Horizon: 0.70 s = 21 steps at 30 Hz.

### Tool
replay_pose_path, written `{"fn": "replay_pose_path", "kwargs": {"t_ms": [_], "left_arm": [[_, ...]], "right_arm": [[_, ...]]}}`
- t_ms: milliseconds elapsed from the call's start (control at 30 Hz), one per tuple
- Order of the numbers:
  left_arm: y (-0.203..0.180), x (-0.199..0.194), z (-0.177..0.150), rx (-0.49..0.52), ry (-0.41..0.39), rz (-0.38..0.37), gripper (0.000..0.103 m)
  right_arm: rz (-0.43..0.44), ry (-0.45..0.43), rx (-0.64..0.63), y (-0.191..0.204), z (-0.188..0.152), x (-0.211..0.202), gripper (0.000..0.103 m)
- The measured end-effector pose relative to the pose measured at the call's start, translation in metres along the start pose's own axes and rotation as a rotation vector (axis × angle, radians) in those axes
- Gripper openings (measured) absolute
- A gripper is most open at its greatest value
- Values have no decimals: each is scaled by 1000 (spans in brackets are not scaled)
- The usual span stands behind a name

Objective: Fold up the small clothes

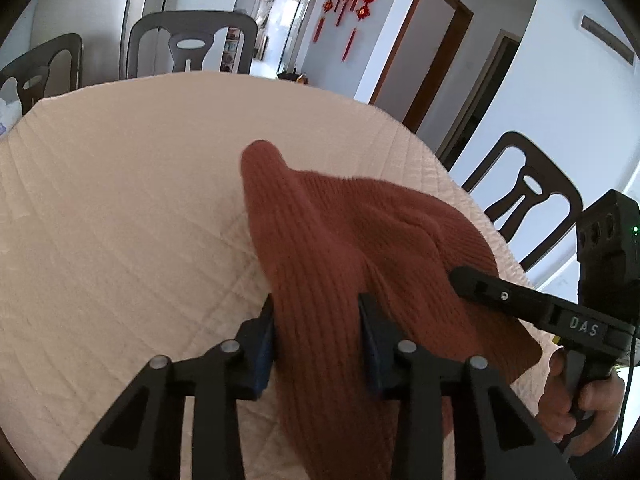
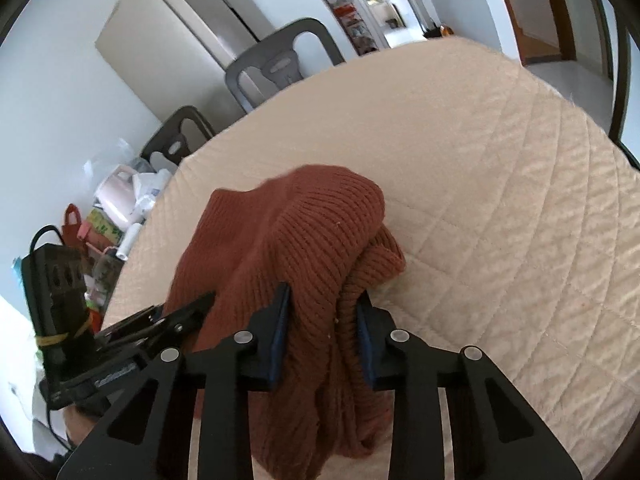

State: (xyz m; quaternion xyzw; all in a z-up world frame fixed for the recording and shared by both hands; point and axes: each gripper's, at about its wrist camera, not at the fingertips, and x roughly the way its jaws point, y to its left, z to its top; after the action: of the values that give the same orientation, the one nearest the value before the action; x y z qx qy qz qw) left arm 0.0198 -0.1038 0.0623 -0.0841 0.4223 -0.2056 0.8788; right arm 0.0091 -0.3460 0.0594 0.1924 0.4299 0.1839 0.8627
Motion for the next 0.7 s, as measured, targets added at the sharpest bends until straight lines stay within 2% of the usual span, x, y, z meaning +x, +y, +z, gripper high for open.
{"fn": "replay_pose_path", "kwargs": {"t_ms": [200, 700], "left_arm": [[26, -28, 8, -16, -53, -1, 38], [141, -71, 16, -115, -93, 120, 38]], "right_arm": [[56, 4, -26, 27, 5, 7, 30], [191, 124, -99, 115, 17, 103, 30]]}}
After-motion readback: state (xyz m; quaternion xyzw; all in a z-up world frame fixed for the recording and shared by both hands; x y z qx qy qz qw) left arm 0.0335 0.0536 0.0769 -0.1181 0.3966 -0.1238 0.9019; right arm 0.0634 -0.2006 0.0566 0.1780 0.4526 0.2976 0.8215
